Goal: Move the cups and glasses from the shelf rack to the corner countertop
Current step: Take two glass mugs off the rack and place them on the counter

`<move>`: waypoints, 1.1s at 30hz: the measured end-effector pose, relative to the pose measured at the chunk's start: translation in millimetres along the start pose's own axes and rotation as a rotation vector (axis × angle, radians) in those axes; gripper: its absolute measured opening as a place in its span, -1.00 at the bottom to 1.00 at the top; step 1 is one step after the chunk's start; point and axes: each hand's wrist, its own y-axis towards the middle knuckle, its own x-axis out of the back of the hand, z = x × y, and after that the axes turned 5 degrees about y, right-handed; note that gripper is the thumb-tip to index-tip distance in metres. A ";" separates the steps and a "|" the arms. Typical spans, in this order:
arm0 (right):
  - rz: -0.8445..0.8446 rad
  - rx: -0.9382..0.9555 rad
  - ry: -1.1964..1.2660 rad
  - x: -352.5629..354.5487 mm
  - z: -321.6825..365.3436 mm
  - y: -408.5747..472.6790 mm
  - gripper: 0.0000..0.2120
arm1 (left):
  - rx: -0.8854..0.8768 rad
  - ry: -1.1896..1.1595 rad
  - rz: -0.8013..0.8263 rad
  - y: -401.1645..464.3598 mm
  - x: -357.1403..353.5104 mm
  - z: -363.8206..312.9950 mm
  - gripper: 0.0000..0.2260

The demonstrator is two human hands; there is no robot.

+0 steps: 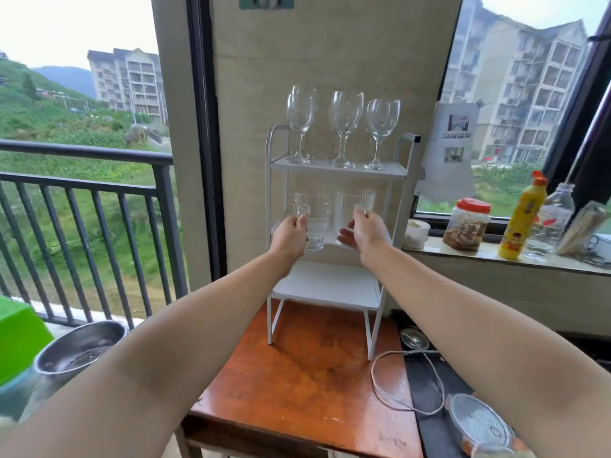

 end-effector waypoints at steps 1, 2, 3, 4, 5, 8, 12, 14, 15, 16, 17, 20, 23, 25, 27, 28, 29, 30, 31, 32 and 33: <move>-0.017 0.016 -0.003 2.3 1.4 -9.8 -0.80 | -0.007 -0.017 0.006 -11.0 2.3 -1.4 -0.74; -0.033 0.031 0.001 5.0 2.0 -21.4 -0.80 | -0.013 -0.028 0.014 -24.2 5.0 -2.5 -0.74; -0.054 0.042 0.002 8.4 1.8 -37.4 -0.79 | -0.013 -0.037 0.027 -39.4 9.6 -3.0 -0.75; -0.074 0.043 0.001 13.3 -0.8 -57.1 -0.79 | -0.006 -0.034 0.045 -58.4 14.0 -1.9 -0.75; -0.078 0.049 0.001 16.3 -0.7 -69.5 -0.79 | -0.009 -0.028 0.055 -69.4 16.2 -2.6 -0.75; -0.134 0.012 0.000 35.8 -7.9 -119.2 -0.80 | 0.027 0.014 0.098 -109.6 23.2 5.5 -0.74; -0.209 -0.066 0.022 73.5 -23.9 -178.1 -0.75 | 0.099 0.049 0.179 -162.0 16.4 16.8 -0.68; -0.262 -0.109 0.036 99.6 -37.3 -205.5 -0.73 | 0.134 0.052 0.241 -191.5 5.5 24.9 -0.68; -0.279 -0.139 0.048 109.1 -44.5 -215.4 -0.72 | 0.149 0.060 0.265 -202.9 1.3 29.6 -0.69; -0.304 -0.172 0.063 119.1 -51.2 -225.4 -0.72 | 0.165 0.072 0.287 -215.0 -4.3 34.1 -0.70; -0.338 -0.205 0.082 133.7 -56.8 -239.9 -0.71 | 0.189 0.077 0.321 -230.9 -13.4 38.0 -0.69; -0.427 -0.307 0.117 174.0 -74.6 -277.5 -0.68 | 0.301 0.070 0.423 -271.1 -42.3 51.5 -0.65; -0.528 -0.375 0.107 227.4 -92.1 -320.8 -0.70 | 0.398 0.103 0.533 -319.7 -81.0 58.9 -0.51; -0.588 -0.420 0.105 265.2 -100.7 -353.5 -0.71 | 0.435 0.106 0.615 -356.3 -107.0 59.5 -0.56; -0.658 -0.452 0.113 306.8 -104.9 -393.0 -0.70 | 0.461 0.121 0.709 -399.9 -133.5 57.2 -0.66; -0.684 -0.469 0.118 326.5 -107.5 -412.8 -0.69 | 0.473 0.131 0.750 -421.8 -143.3 54.8 -0.67; -0.717 -0.478 0.136 346.1 -107.6 -434.4 -0.69 | 0.473 0.135 0.789 -443.2 -155.2 53.2 -0.66; -0.761 -0.481 0.144 374.0 -106.5 -465.4 -0.69 | 0.493 0.133 0.843 -475.0 -173.2 50.9 -0.66; -0.787 -0.490 0.148 389.5 -107.3 -484.2 -0.69 | 0.504 0.130 0.871 -493.3 -182.9 51.4 -0.66; -0.837 -0.496 0.147 416.5 -107.3 -516.3 -0.69 | 0.524 0.148 0.925 -526.8 -198.9 47.4 -0.66; -0.857 -0.505 0.147 429.4 -108.1 -535.7 -0.69 | 0.537 0.159 0.955 -544.8 -207.0 49.1 -0.65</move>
